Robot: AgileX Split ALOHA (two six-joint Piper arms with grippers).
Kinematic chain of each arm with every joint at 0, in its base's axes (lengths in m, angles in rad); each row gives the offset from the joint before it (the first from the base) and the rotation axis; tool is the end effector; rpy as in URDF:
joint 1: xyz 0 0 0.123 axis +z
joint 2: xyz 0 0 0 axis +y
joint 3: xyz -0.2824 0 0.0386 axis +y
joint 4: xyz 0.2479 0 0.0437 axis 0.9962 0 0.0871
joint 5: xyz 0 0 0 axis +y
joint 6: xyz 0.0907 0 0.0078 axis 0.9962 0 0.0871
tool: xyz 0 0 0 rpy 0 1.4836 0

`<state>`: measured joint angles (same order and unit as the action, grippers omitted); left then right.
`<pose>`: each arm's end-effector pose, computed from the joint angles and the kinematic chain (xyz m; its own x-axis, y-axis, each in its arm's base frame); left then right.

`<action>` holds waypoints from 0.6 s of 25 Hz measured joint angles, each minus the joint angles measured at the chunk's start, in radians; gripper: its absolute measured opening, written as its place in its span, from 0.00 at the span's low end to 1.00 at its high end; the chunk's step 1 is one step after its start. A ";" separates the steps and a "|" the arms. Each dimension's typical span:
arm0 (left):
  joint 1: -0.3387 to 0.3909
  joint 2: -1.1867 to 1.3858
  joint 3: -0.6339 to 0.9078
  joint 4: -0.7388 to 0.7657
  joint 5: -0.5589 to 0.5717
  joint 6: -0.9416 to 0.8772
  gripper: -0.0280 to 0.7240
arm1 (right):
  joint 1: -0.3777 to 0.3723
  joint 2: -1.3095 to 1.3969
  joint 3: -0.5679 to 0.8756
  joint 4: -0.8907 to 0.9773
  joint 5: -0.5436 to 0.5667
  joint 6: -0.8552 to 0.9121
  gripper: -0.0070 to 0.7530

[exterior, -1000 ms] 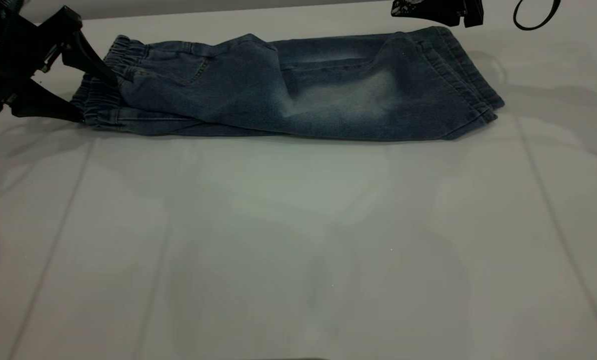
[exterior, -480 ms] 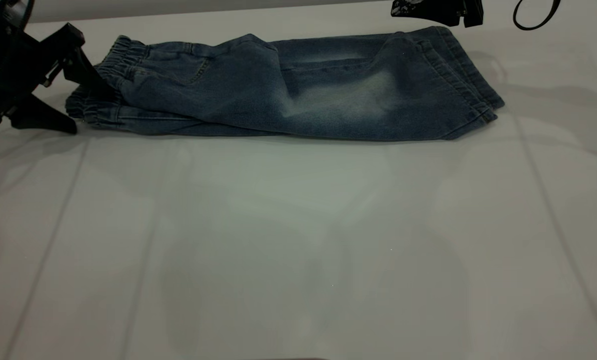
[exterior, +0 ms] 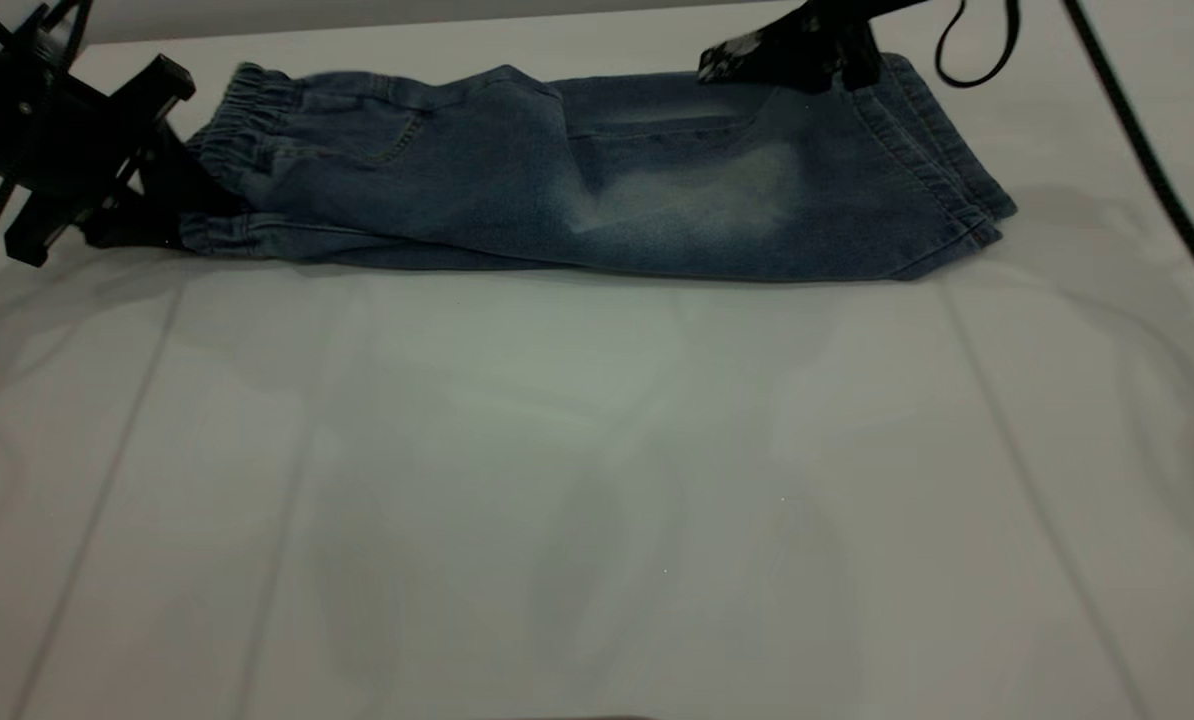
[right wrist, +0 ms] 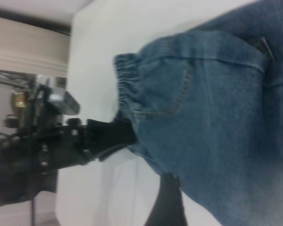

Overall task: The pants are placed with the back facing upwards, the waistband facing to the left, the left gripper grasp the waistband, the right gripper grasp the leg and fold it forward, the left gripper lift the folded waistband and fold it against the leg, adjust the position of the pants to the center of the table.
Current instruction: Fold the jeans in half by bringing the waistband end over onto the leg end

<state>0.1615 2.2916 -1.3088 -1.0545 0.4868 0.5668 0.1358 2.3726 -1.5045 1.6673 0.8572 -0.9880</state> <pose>0.4235 0.0314 0.0517 -0.8252 -0.5229 -0.2139 -0.3631 0.7809 -0.5082 0.4567 0.1316 0.0936 -0.9076 0.3191 -0.2727 -0.0919 0.4829 0.8708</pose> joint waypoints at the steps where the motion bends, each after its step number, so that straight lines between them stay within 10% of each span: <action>1: 0.000 -0.002 0.000 -0.001 0.002 0.000 0.17 | 0.013 0.000 0.000 -0.002 -0.020 0.005 0.70; 15: -0.007 -0.247 0.003 0.035 0.156 0.077 0.16 | 0.248 0.148 -0.225 -0.100 -0.194 0.122 0.64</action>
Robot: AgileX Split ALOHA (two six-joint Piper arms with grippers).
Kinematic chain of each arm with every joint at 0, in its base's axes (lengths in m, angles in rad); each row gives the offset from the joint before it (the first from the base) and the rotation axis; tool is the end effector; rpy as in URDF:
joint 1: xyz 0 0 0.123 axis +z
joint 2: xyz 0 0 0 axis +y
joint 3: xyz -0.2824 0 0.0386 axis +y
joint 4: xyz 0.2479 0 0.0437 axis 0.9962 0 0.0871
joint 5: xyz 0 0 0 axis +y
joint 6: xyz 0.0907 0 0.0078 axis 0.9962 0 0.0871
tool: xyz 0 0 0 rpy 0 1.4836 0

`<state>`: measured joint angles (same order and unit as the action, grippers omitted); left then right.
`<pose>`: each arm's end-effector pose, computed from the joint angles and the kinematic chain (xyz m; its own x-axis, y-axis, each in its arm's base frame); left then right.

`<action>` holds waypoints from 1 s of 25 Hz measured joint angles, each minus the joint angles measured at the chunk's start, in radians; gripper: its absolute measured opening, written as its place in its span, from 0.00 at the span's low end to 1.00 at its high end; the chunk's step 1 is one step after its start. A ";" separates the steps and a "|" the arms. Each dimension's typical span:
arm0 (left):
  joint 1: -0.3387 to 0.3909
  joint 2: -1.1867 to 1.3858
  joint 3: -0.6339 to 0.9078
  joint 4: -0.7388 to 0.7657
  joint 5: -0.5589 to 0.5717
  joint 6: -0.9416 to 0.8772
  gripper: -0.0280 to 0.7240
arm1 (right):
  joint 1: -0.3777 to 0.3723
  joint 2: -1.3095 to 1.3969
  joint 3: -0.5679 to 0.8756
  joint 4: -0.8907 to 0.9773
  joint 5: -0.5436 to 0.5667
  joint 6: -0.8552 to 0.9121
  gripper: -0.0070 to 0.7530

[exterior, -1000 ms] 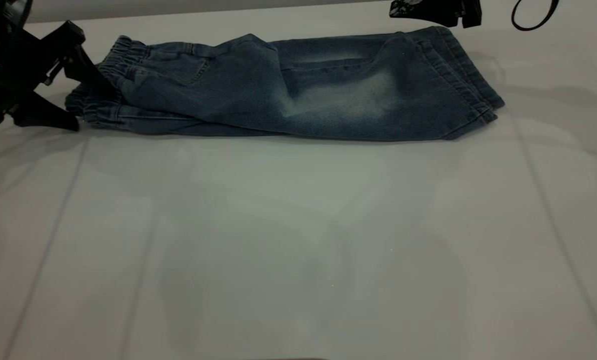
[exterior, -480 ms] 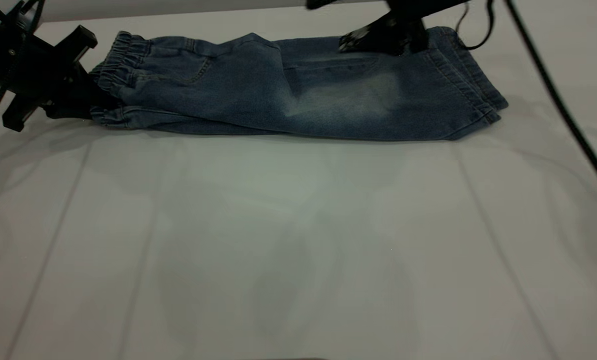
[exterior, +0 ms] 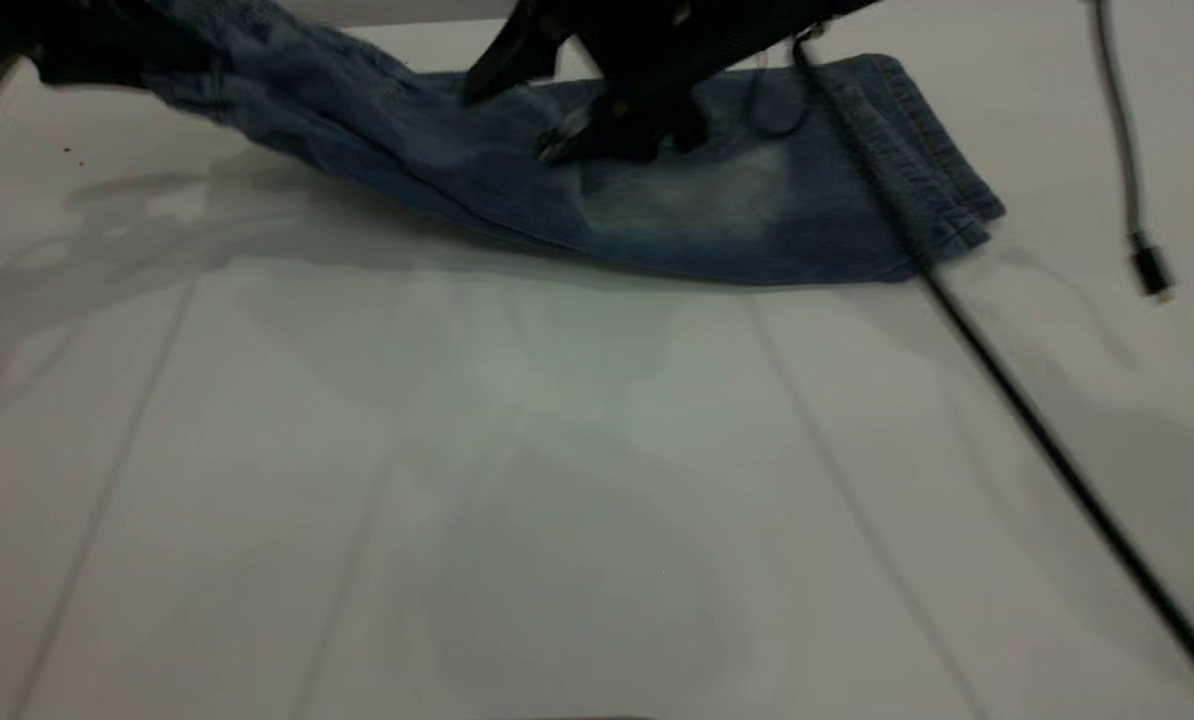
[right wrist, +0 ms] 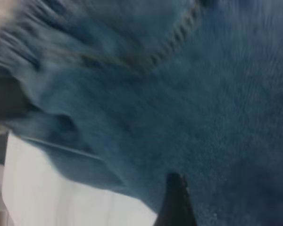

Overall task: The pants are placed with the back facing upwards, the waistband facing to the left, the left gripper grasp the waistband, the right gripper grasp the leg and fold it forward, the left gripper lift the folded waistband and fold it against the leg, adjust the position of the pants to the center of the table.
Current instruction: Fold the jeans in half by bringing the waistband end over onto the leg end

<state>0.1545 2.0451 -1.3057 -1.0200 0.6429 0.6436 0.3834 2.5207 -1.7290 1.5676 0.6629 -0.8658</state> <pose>0.4186 0.0180 0.1549 -0.8486 -0.3664 -0.3816 -0.1029 0.8219 -0.5603 0.4538 0.2435 0.0636 -0.9304 0.1729 -0.3233 -0.1685 0.5816 0.7958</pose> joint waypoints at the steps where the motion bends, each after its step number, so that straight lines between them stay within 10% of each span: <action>1: 0.000 -0.017 0.000 0.004 0.009 0.003 0.15 | 0.013 0.024 -0.028 -0.016 0.000 0.014 0.64; 8: -0.001 -0.084 0.001 0.012 0.052 0.052 0.15 | 0.085 0.115 -0.179 -0.089 0.051 0.064 0.64; 14: -0.038 -0.099 0.001 0.012 0.059 0.083 0.15 | -0.024 0.060 -0.235 -0.192 0.210 0.066 0.64; 25: -0.417 -0.059 0.000 -0.027 -0.165 0.132 0.15 | -0.332 -0.246 -0.242 -0.327 0.299 0.068 0.64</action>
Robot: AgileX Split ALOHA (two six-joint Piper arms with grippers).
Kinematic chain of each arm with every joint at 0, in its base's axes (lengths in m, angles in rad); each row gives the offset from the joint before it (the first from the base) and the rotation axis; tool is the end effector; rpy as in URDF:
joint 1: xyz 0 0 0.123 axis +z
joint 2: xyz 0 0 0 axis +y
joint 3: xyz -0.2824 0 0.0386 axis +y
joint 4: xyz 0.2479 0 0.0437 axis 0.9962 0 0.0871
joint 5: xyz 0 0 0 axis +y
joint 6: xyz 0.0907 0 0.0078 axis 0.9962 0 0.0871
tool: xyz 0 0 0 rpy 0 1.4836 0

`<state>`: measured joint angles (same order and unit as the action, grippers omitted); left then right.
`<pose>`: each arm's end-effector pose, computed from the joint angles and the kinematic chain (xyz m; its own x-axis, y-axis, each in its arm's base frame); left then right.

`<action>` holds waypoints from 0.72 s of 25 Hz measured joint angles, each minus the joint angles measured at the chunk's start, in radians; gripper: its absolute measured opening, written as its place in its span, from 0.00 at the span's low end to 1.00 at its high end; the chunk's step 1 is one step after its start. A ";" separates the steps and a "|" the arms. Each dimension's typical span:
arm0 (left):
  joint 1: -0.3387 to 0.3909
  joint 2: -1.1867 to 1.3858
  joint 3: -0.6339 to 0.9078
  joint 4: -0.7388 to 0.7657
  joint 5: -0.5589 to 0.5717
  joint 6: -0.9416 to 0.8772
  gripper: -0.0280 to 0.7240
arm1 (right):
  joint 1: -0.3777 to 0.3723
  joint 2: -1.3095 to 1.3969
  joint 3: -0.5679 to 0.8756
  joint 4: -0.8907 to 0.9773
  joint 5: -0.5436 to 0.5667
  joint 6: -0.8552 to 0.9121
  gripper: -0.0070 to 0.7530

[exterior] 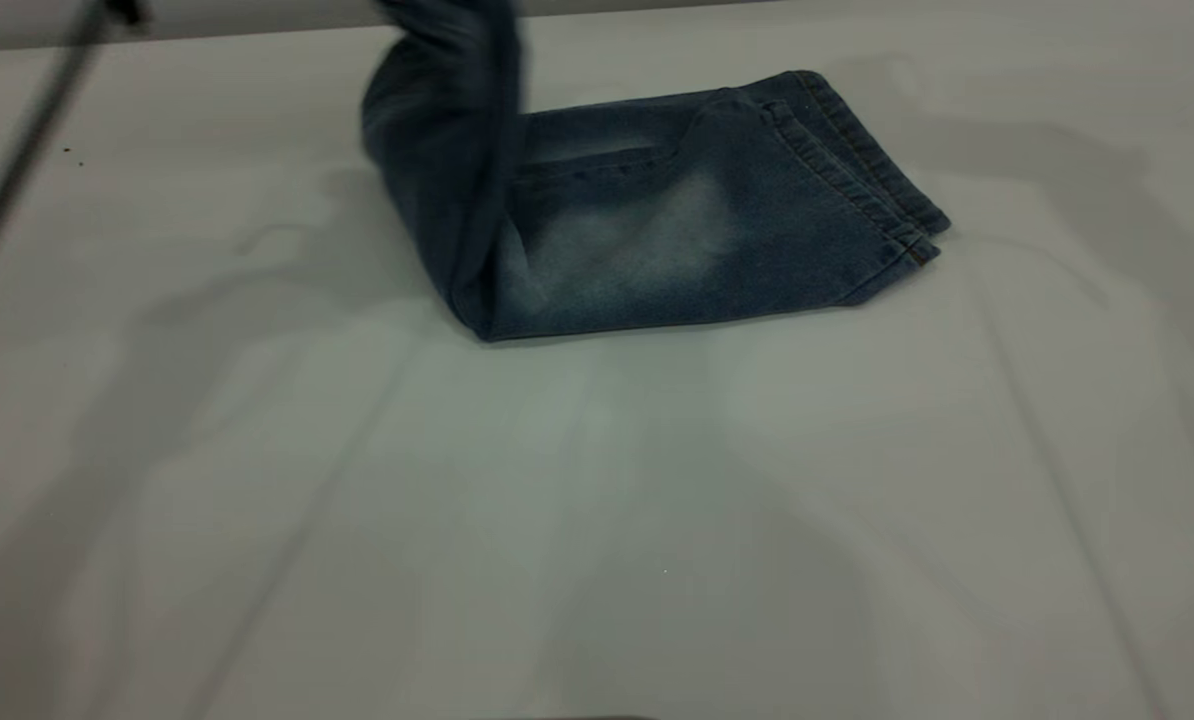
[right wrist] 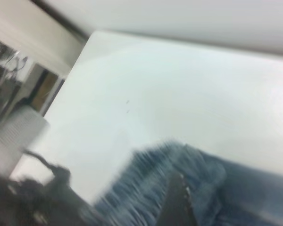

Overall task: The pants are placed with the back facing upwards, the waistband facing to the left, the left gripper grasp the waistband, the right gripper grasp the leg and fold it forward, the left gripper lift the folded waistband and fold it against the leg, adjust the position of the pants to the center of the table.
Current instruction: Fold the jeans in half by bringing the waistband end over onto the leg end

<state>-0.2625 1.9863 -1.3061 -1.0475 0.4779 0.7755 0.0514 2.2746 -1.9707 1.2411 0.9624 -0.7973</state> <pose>0.4008 -0.1453 0.1813 -0.8130 0.0120 -0.5821 0.3240 0.8400 -0.4352 0.5030 0.0967 0.2460 -0.7398 0.1083 -0.6641 -0.4906 0.5887 0.6425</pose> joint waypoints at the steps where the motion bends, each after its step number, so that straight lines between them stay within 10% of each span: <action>1: -0.033 0.019 -0.003 -0.014 -0.036 0.001 0.15 | -0.011 -0.020 -0.001 -0.011 0.003 -0.001 0.64; 10: -0.209 0.272 -0.157 -0.047 -0.109 0.017 0.22 | -0.033 -0.061 -0.001 -0.172 0.053 0.026 0.64; 18: -0.209 0.256 -0.189 0.001 -0.048 0.114 0.79 | -0.034 -0.061 -0.001 -0.306 0.070 0.083 0.64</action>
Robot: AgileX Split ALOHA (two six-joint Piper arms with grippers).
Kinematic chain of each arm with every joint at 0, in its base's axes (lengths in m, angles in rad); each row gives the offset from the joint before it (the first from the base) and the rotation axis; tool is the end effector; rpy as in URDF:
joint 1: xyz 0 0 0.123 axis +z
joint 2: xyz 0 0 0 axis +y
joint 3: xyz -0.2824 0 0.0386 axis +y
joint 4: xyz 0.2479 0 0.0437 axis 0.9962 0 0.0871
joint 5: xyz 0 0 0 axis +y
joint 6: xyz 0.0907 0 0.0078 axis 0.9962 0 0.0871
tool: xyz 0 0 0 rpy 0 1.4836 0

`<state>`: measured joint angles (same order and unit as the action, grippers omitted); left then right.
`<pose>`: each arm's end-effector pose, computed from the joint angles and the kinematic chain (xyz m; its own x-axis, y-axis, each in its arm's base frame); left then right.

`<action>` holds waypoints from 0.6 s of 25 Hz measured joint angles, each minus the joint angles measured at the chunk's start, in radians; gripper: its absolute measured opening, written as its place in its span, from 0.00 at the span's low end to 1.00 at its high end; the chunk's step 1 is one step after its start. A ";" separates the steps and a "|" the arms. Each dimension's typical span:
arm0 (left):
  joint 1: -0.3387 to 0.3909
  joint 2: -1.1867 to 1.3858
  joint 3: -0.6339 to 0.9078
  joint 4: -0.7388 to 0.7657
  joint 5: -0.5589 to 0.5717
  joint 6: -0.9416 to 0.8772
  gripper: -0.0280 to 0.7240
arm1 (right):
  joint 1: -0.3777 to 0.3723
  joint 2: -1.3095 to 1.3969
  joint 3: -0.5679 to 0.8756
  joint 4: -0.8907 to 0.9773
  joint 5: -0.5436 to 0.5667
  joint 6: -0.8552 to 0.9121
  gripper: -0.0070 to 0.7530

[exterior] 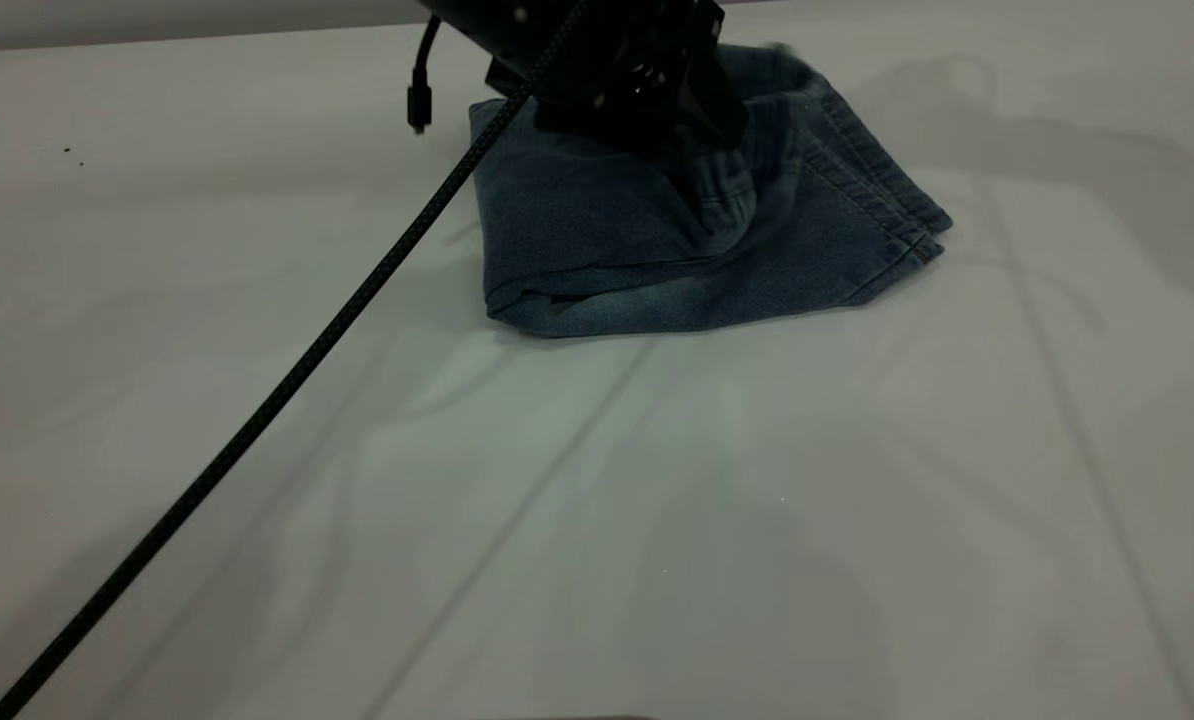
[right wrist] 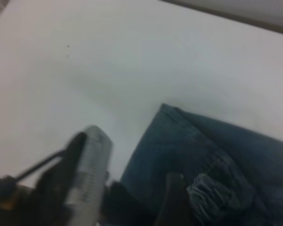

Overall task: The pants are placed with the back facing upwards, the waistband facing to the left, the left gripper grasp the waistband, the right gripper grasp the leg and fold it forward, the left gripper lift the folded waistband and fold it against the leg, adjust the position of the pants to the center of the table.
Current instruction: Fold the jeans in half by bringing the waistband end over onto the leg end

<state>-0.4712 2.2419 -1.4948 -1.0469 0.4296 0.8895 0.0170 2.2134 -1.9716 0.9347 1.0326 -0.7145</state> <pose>0.4048 -0.2432 0.1180 -0.7572 0.2655 -0.5969 0.5434 0.7630 -0.3501 0.4890 0.0713 0.2559 -0.7560 -0.0906 -0.6482 -0.5052 0.7105 0.4899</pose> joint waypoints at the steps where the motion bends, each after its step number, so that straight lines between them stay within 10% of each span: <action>1: 0.000 -0.016 0.000 0.023 0.000 0.002 0.84 | 0.000 0.000 0.000 -0.011 0.003 0.006 0.64; 9: 0.050 -0.230 0.000 0.250 0.002 -0.045 0.84 | 0.021 0.000 0.000 -0.109 0.045 0.098 0.64; 15: 0.137 -0.375 0.000 0.305 0.003 -0.103 0.80 | 0.194 0.036 0.000 -0.491 0.029 0.377 0.61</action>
<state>-0.3343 1.8670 -1.4948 -0.7415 0.4323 0.7862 0.2109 2.2490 -1.9716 0.4436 1.0614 -0.3375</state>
